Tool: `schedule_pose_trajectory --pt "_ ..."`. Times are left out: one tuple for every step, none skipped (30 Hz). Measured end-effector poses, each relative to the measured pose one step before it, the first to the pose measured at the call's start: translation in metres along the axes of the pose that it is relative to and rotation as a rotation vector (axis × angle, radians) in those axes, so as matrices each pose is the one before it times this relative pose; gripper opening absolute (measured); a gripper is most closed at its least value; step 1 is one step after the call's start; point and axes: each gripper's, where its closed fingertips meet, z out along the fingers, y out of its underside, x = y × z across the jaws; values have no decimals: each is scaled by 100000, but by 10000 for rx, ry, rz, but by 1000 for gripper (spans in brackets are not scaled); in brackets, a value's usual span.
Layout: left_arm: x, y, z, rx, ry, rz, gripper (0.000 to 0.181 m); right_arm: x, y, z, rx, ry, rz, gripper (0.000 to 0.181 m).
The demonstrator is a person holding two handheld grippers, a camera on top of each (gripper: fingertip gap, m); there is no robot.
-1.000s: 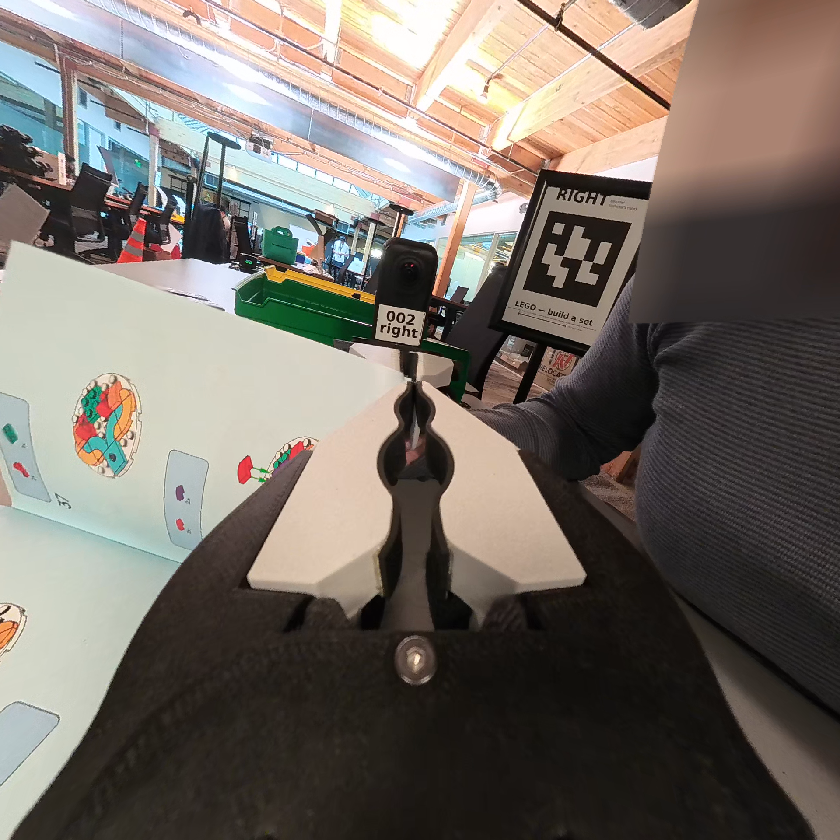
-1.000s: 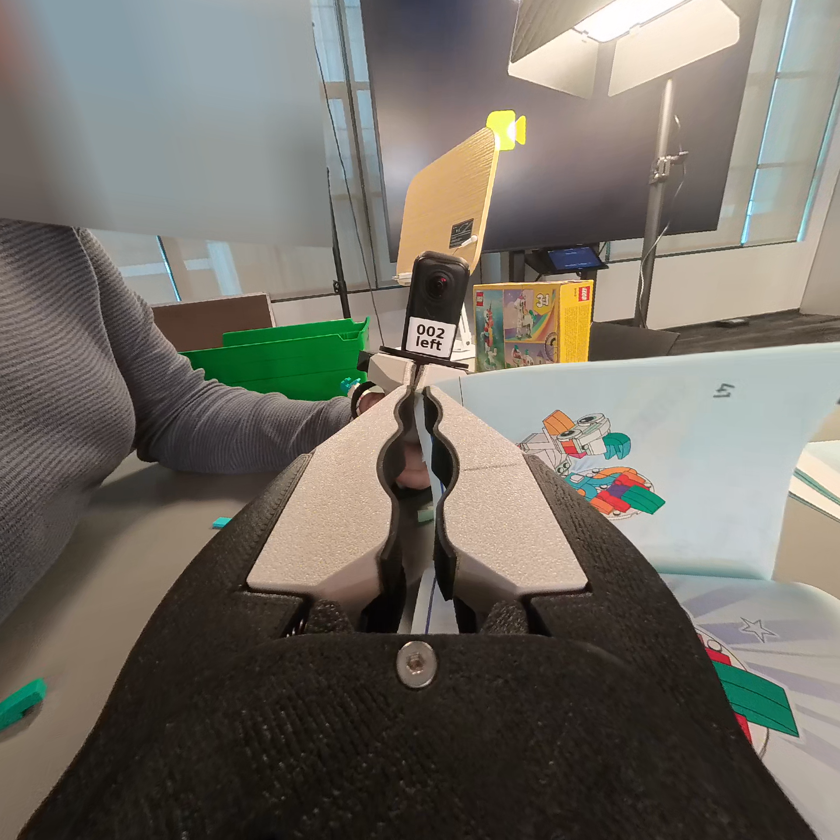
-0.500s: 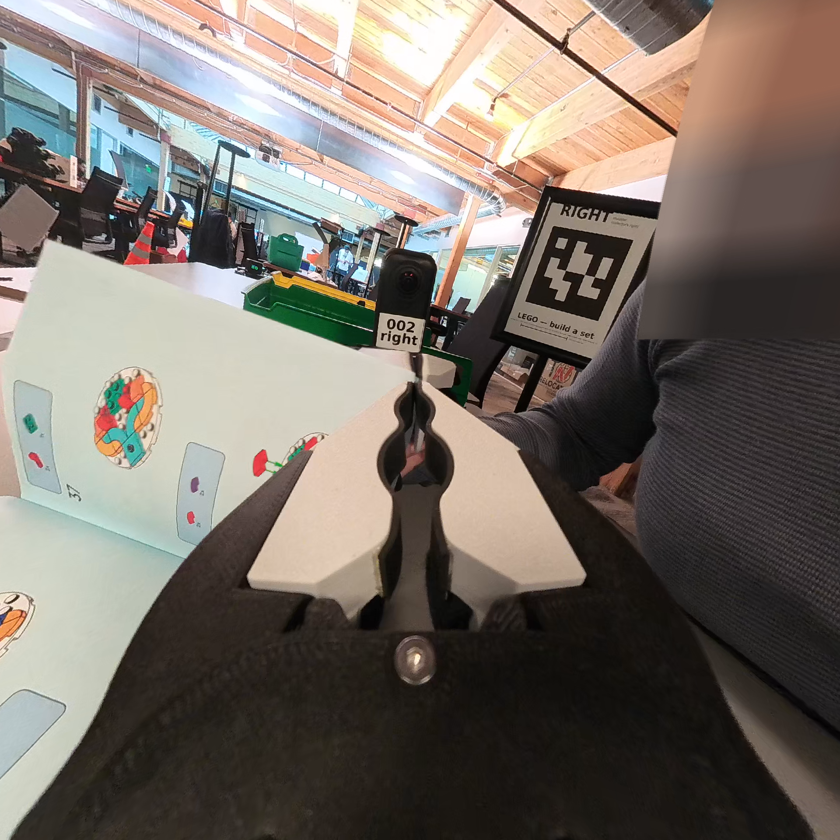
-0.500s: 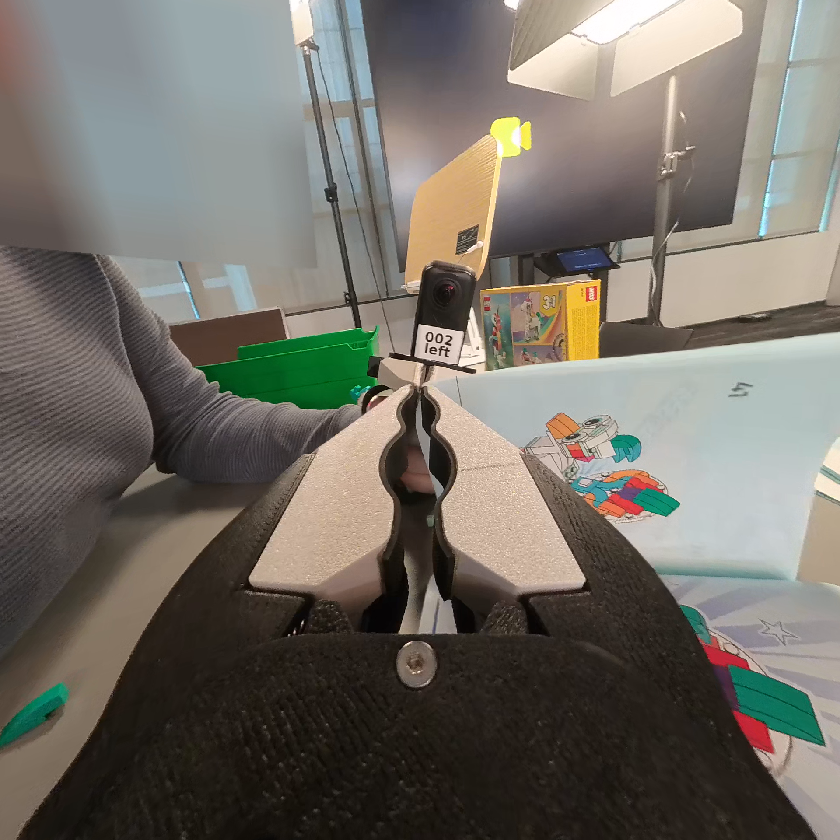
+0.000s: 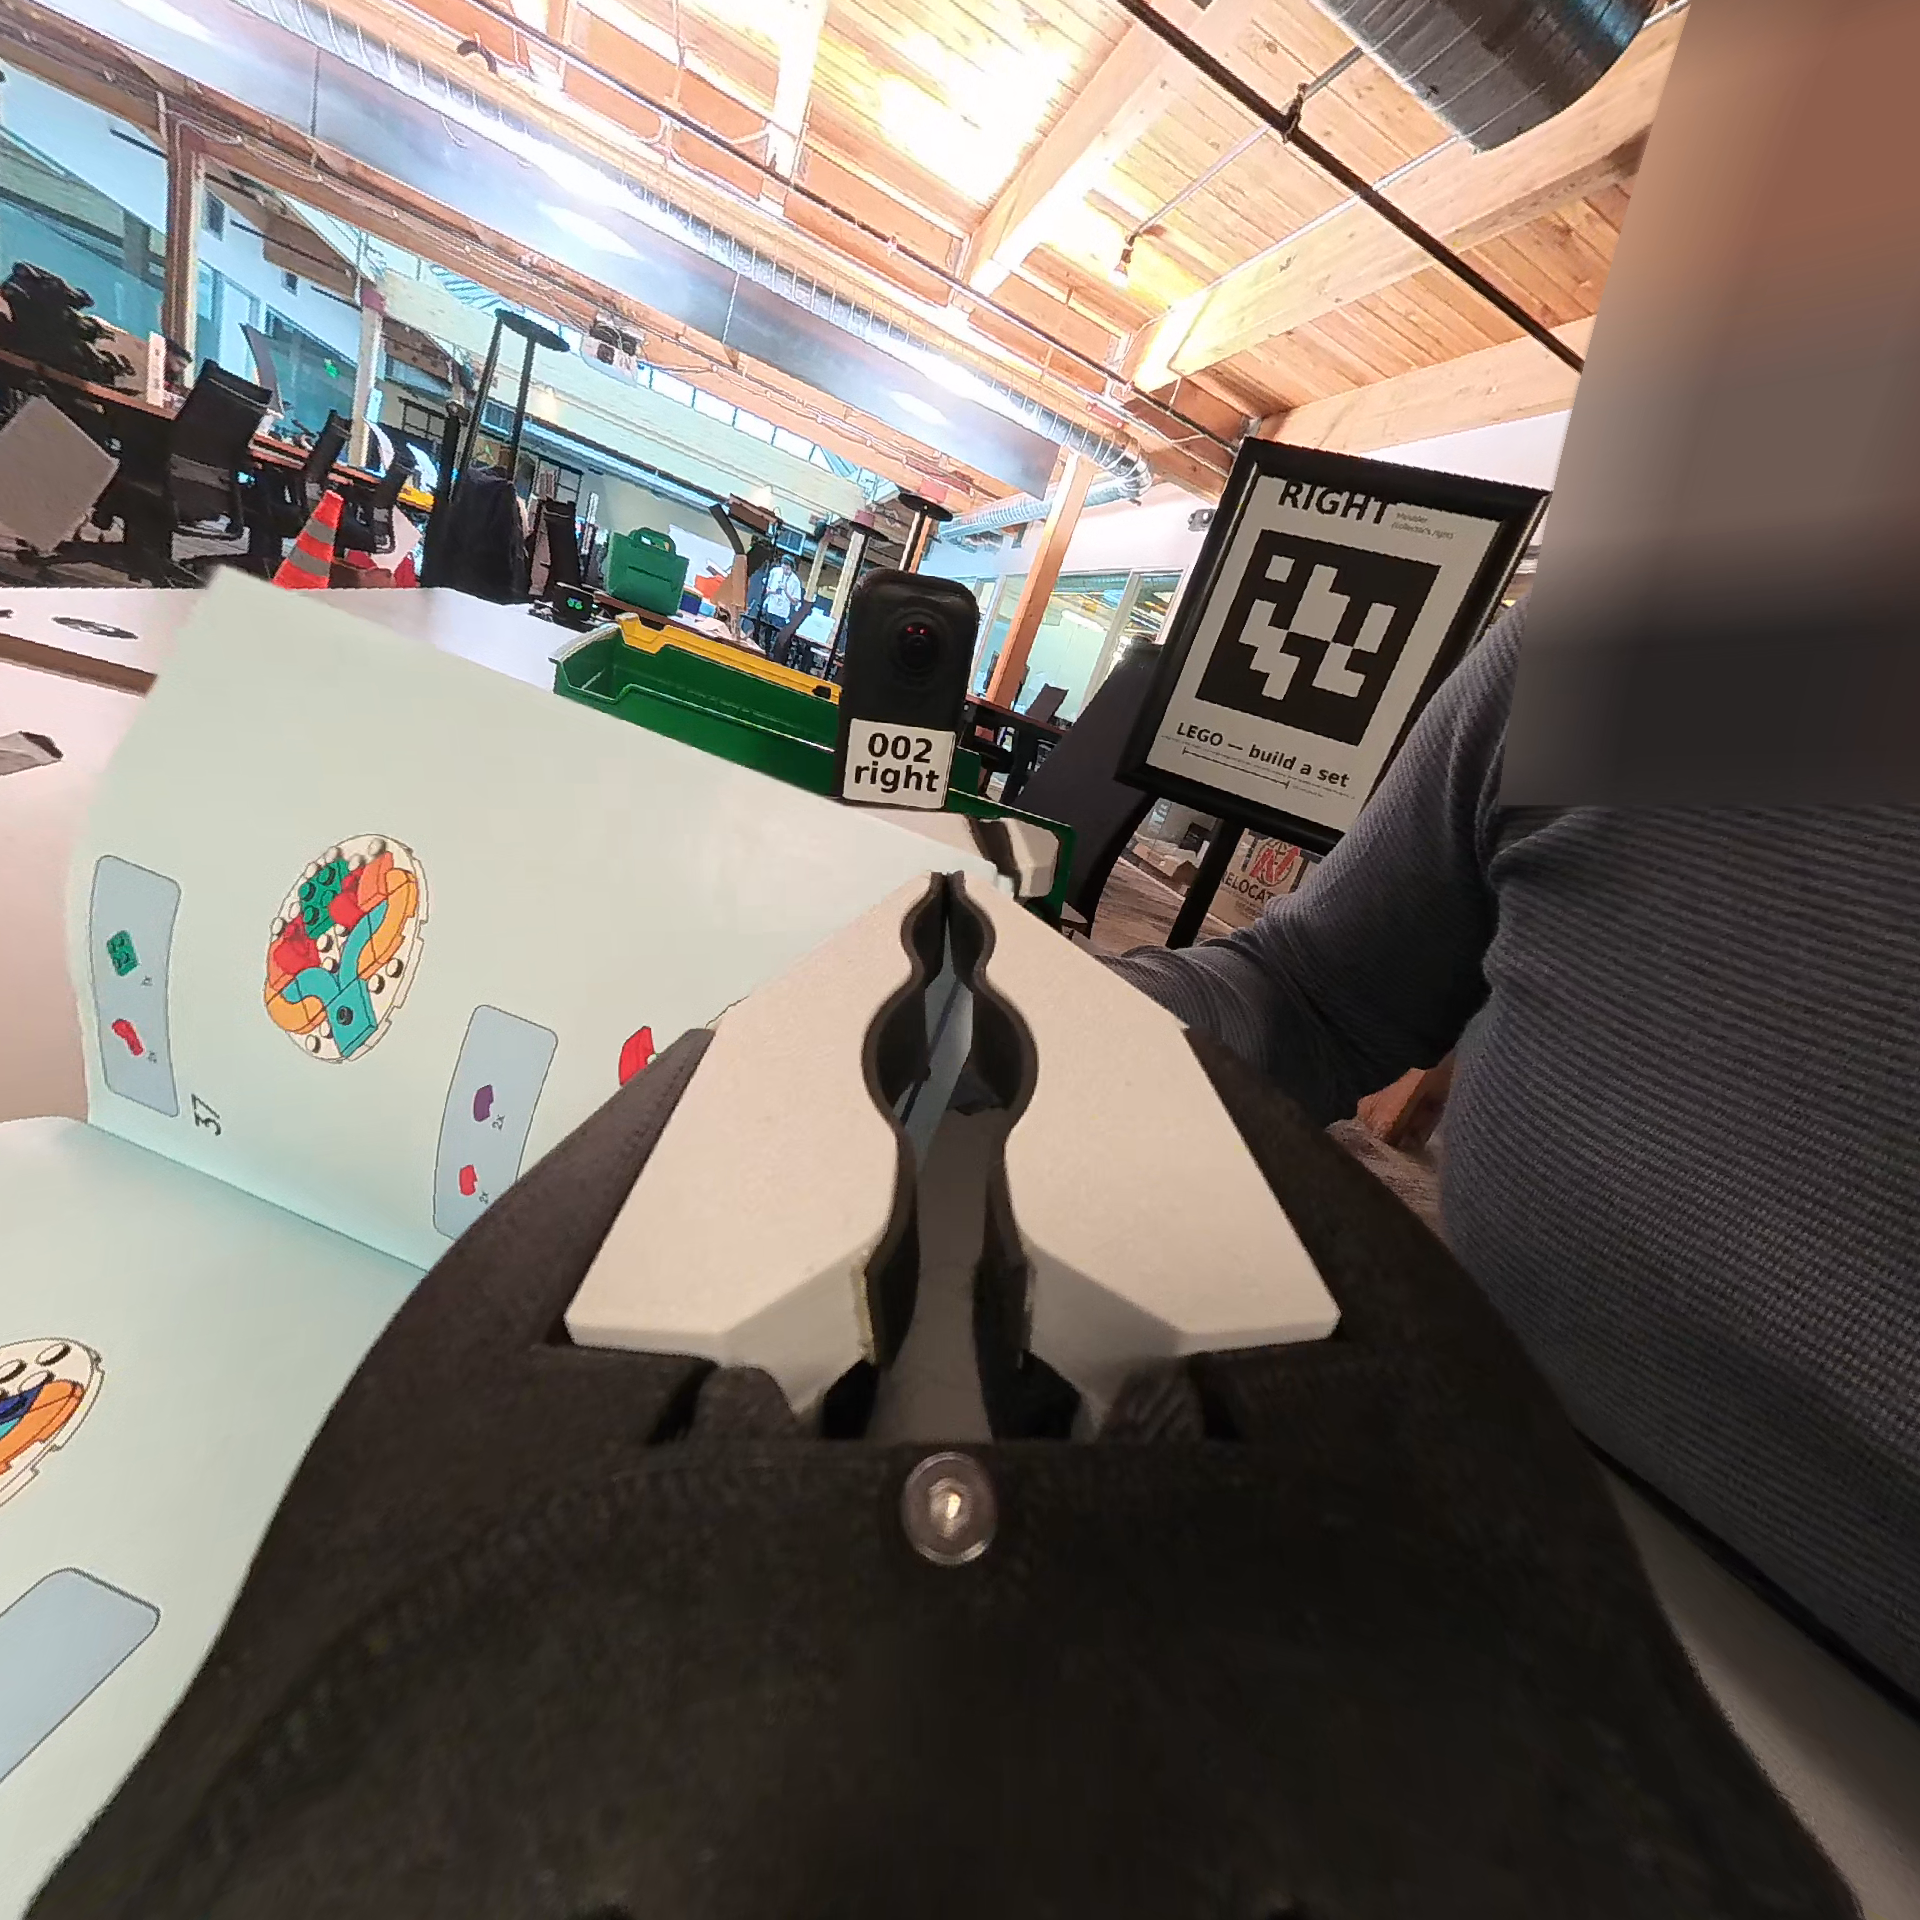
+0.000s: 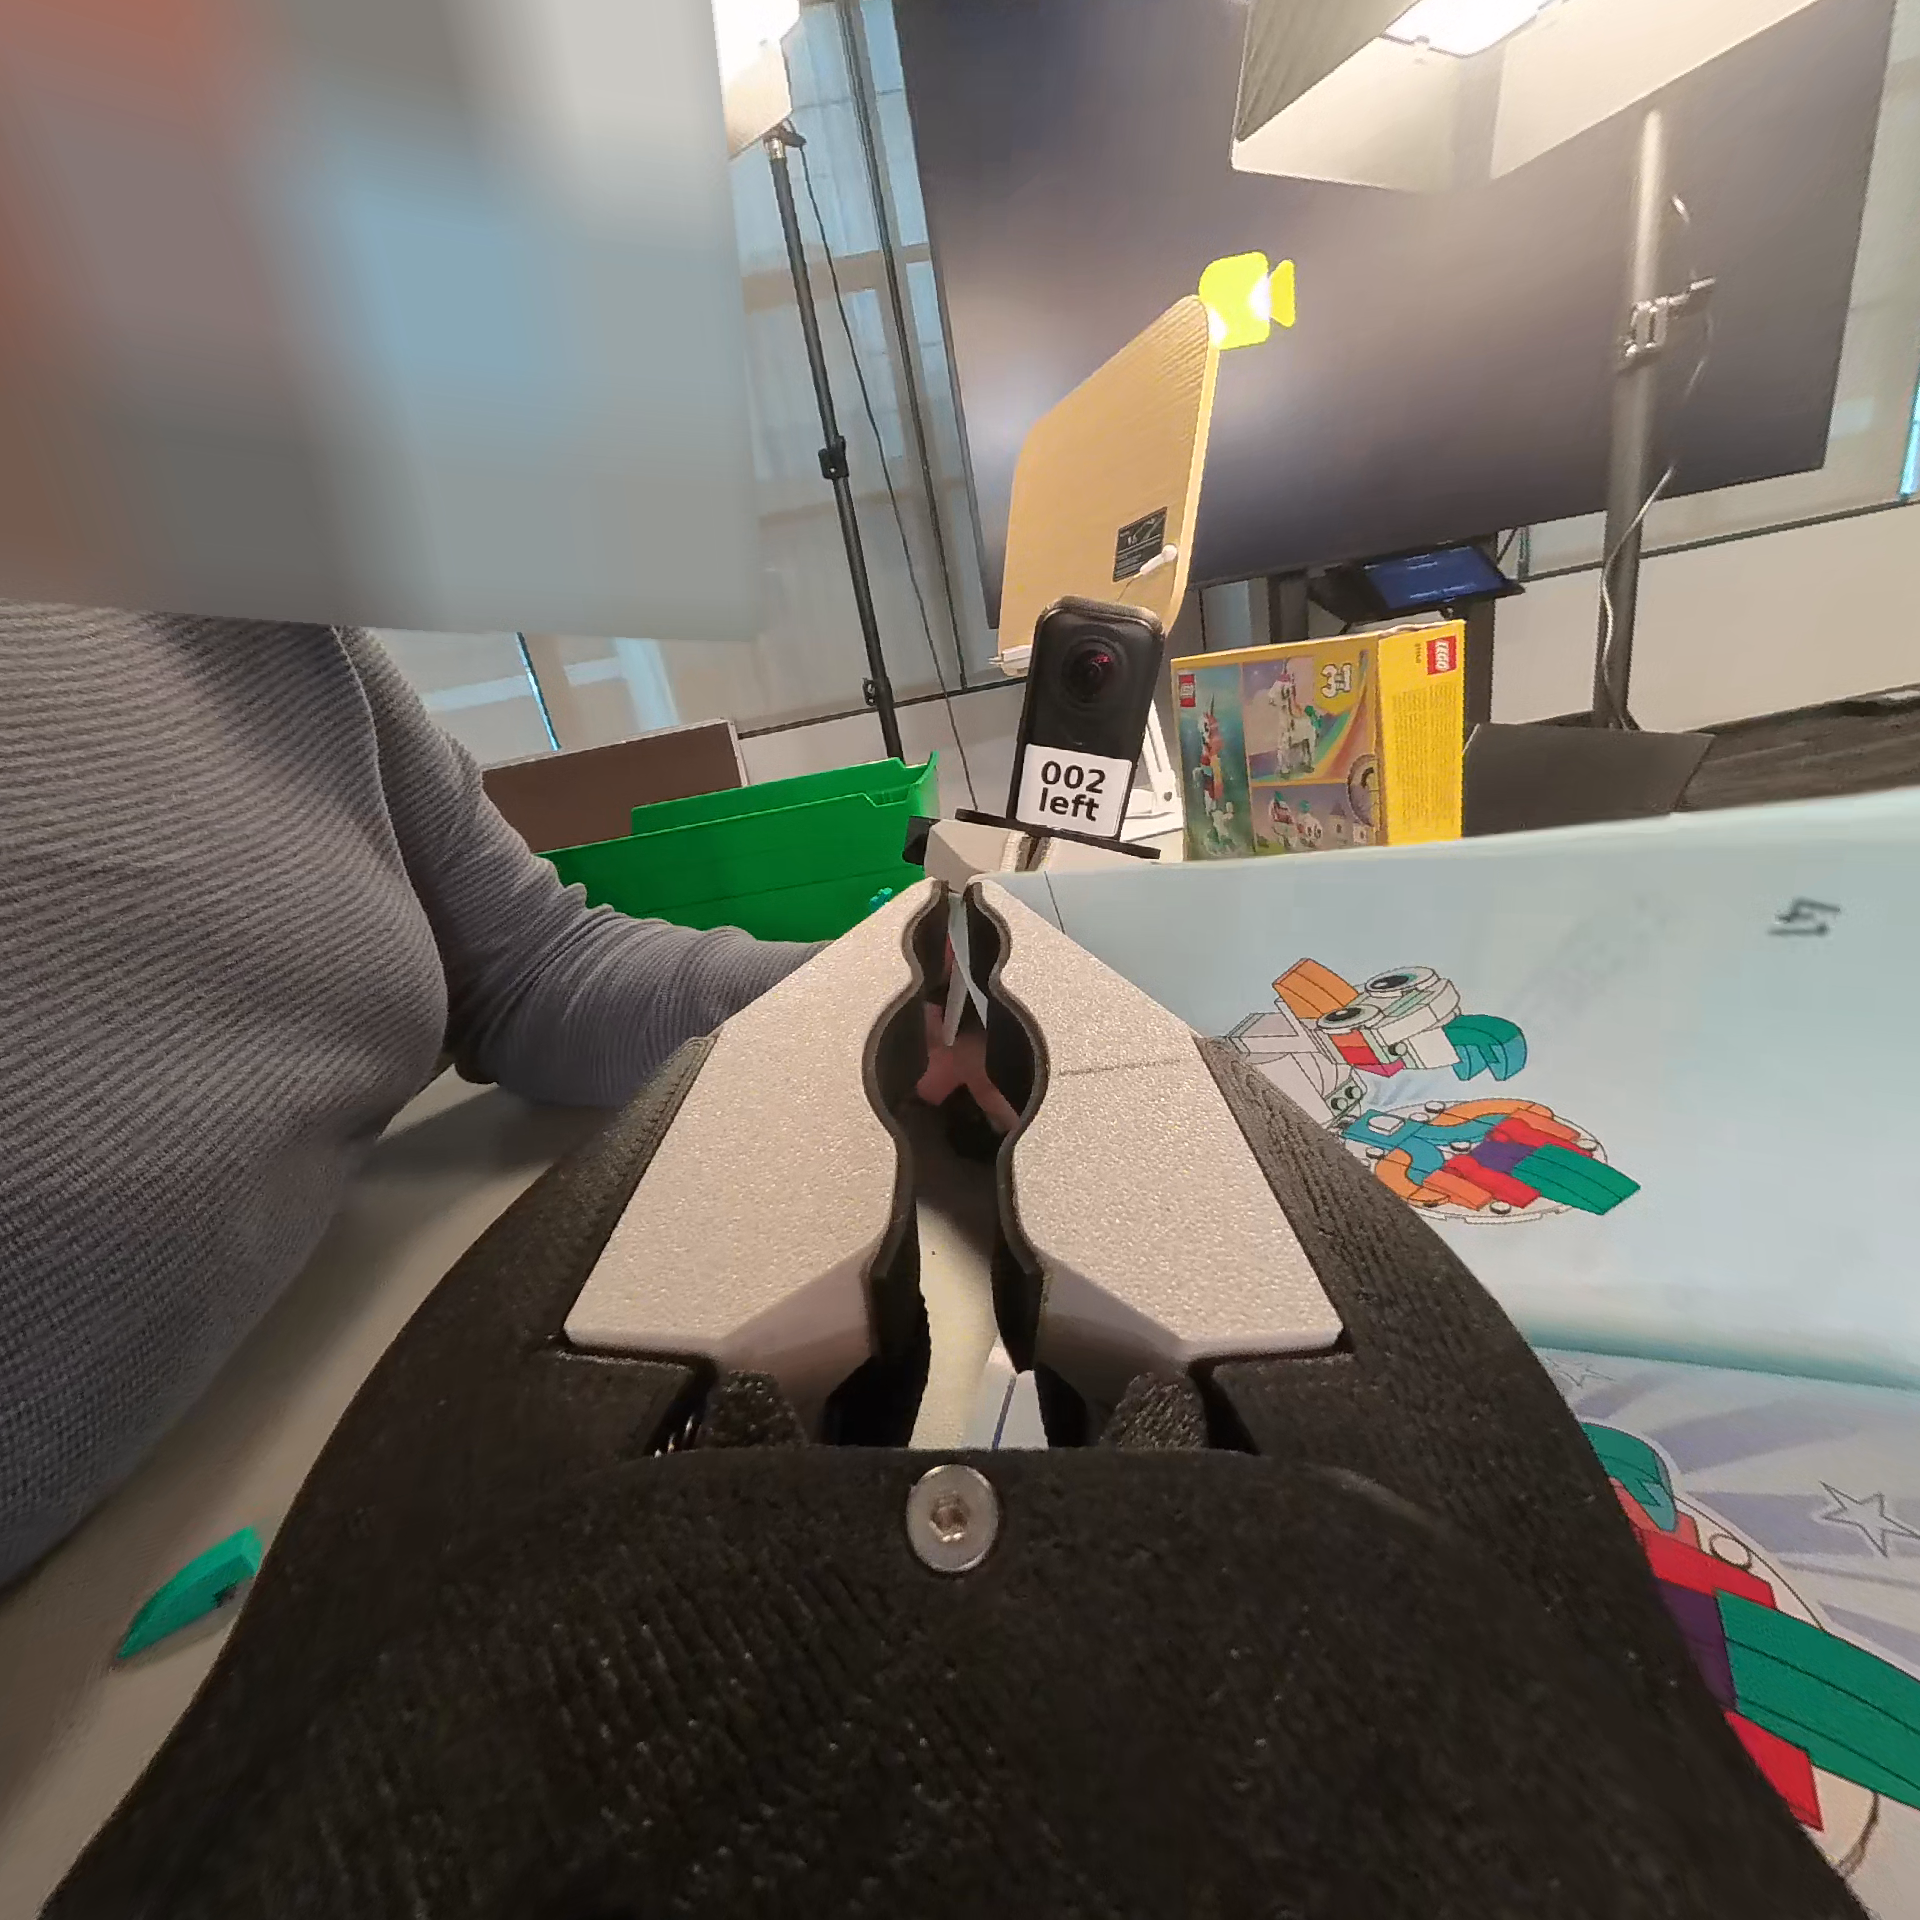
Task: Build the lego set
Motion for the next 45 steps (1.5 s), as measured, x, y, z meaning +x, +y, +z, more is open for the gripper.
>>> schedule_pose_trajectory --pt "8 9 -1 -2 10 -9 0 58 -8 -18 -3 14 10 0" --pt "5 -4 3 1 5 -9 0 7 37 10 -6 18 -2 0" --pt "-4 -1 -7 3 2 -11 0 -27 30 -9 -10 9 15 0" --pt "-1 -12 -1 9 8 -16 0 -19 42 21 -18 -11 27 0" --pt "-8 -10 -18 14 10 -30 0 3 33 57 -23 -13 20 0" --pt "-11 -17 -6 14 4 -31 0 51 61 73 -29 -3 6 0" --pt "-14 -16 -10 10 0 -17 0 -41 56 51 -31 -14 -7 0" --pt "-18 5 1 -1 -2 -9 0 -109 33 28 -17 -46 -7 0" --pt "-7 12 5 -6 -6 0 0 -182 7 58 9 -101 14 0" --pt "-4 1 9 -5 -3 5 0 -199 29 72 5 -125 39 2" --pt "-11 14 4 -7 -10 -2 0 -121 41 52 -9 -86 44 3" --pt "-11 7 8 -5 -4 -3 0 -21 -16 -84 -25 -46 39 4" --pt "4 10 4 -11 1 2 0 35 -32 -87 -15 -16 12 5" --pt "0 20 21 -14 -3 6 0 -19 -27 -45 -1 -3 -1 5" --pt "3 27 7 -13 -4 6 0 19 -2 -14 -2 11 2 5" --pt "5 14 13 -12 2 6 0 18 48 42 -5 12 10 5" --pt "14 8 5 -10 9 5 0 30 42 42 -5 34 2 5" --pt "18 2 8 -6 13 7 0 77 -2 -4 0 42 -13 4" --pt "75 12 1 -8 43 12 0 45 -35 -27 8 35 -23 4" --pt "74 17 2 -10 49 -4 0 46 -57 -60 17 37 -29 4" --pt "64 -4 -27 9 46 -14 0 29 -56 22 17 37 -23 4" --pt "138 -43 -55 24 95 -13 0 -53 -21 143 16 23 -30 3" --pt "171 -70 -104 43 123 -22 0 -19 9 71 18 47 -24 3" --pt "303 -120 -127 63 216 -24 0 193 5 -37 15 114 -14 4" --pt "310 -70 -104 37 229 -76 0 255 -111 -204 26 40 14 4" --pt "201 1 -62 -9 167 -99 0 58 -141 -172 42 -12 43 4" --pt "120 62 -4 -37 119 -86 0 -9 -38 -76 17 3 32 4" --pt "163 108 58 -52 137 -63 0 20 -3 -35 2 9 4 4" --pt "138 138 125 -77 125 -50 0 -17 3 -7 -13 0 -14 4" --pt "-32 153 92 -105 15 -53 3 -42 7 -33 -22 6 -9 4" --pt "-80 112 101 -76 -33 -21 4 48 33 54 -19 2 3 4" --pt "-36 -15 2 -9 -28 10 3 12 36 56 -2 3 1 4" --pt "-51 -45 -37 47 -65 13 3 51 25 55 9 16 -2 4" --pt "-82 -104 -98 60 -58 1 2 35 8 -11 11 15 -3 3" --pt "-68 -90 -105 49 -30 -9 1 -6 8 15 -1 5 -4 3" --pt "-25 -47 -51 27 -7 -18 1 16 20 20 -11 4 1 3" --pt "-24 29 0 -8 -14 -17 1 11 24 19 -16 19 -9 3" --pt "-9 54 17 -30 -7 1 0 8 20 -5 -14 26 -20 2" --pt "-2 42 22 -25 -8 8 0 35 -2 -5 -10 38 -10 2" --pt "4 31 27 -15 -12 3 0 60 -4 -5 -6 39 2 1" --pt "-41 -10 -19 -4 -33 -3 0 54 17 21 -6 16 16 1" --pt "-35 -6 -19 0 -24 2 0 36 15 -22 -11 6 15 1" --pt "-65 -19 -4 0 -30 11 0 9 3 6 -8 7 2 0" --pt "-44 -1 1 5 -36 17 0 -8 -9 -22 -6 11 -13 0" --pt "-10 -14 6 11 -23 14 0 -5 -5 -12 -1 11 -10 0"
